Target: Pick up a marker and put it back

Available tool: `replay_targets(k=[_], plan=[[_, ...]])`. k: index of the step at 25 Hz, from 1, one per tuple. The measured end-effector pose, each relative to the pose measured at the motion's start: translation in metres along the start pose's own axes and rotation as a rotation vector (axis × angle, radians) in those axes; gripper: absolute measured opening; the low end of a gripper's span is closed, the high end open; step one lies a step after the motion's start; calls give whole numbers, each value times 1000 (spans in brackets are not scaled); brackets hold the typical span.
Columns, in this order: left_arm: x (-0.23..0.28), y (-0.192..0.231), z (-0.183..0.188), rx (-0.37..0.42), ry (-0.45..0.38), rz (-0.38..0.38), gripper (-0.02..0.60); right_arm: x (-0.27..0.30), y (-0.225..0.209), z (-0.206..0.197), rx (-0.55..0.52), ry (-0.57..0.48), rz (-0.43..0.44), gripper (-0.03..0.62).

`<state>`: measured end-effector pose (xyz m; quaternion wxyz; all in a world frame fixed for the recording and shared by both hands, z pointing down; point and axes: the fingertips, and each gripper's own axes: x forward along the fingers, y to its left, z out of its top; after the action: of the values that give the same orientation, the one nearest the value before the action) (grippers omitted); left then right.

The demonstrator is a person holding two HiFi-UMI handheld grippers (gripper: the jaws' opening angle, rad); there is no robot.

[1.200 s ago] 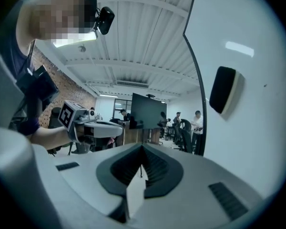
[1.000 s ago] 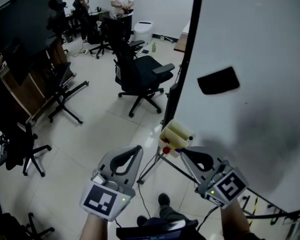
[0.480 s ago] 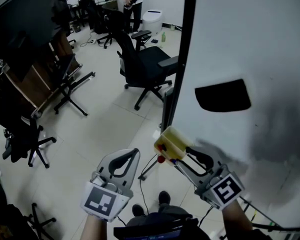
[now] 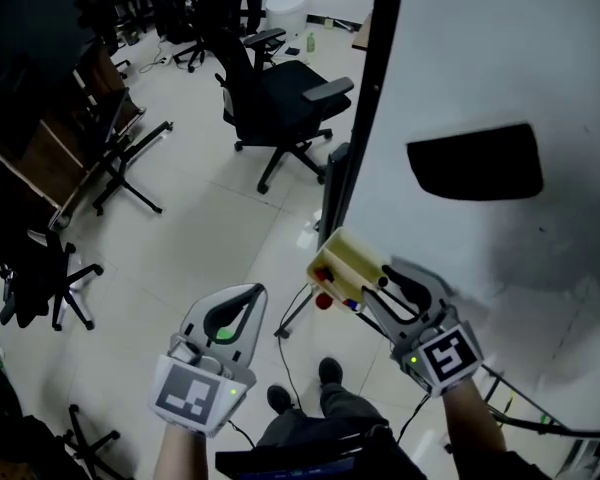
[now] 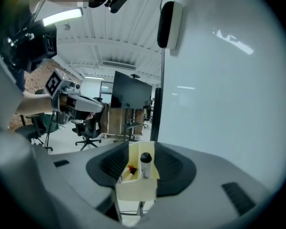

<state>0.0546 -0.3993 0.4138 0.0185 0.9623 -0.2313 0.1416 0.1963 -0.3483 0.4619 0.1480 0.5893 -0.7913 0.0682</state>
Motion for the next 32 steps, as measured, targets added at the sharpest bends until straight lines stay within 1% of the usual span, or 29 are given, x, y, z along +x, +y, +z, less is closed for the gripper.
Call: replay_targets(k=[5, 7, 12, 13, 15, 16, 18, 26, 32], plan=[[1, 2, -7, -4, 18, -9, -2, 7, -5, -15, 16, 19, -24, 192], [2, 3, -9, -5, 21, -9, -2, 8, -6, -20, 8, 31, -28, 176], [3, 3, -10, 1, 29, -11, -2, 10, -5, -31, 8, 40, -31, 161], [3, 3, -10, 2, 29, -12, -2, 10, -6, -32, 7, 40, -36, 152], [2, 2, -8, 4, 27, -11, -2, 9, -6, -32, -1, 41, -43, 106], [2, 2, -7, 4, 24, -10, -2, 9, -6, -32, -7, 43, -43, 95], [1, 2, -5, 5, 18, -5, -2, 10, -5, -32, -21, 46, -42, 91], [-6, 5, -4, -2, 8, 9, -2, 7, -4, -19, -49, 27, -50, 92], [-15, 7, 10, 8, -16, 16, -2, 4, 0, 5, -54, -5, -29, 91]])
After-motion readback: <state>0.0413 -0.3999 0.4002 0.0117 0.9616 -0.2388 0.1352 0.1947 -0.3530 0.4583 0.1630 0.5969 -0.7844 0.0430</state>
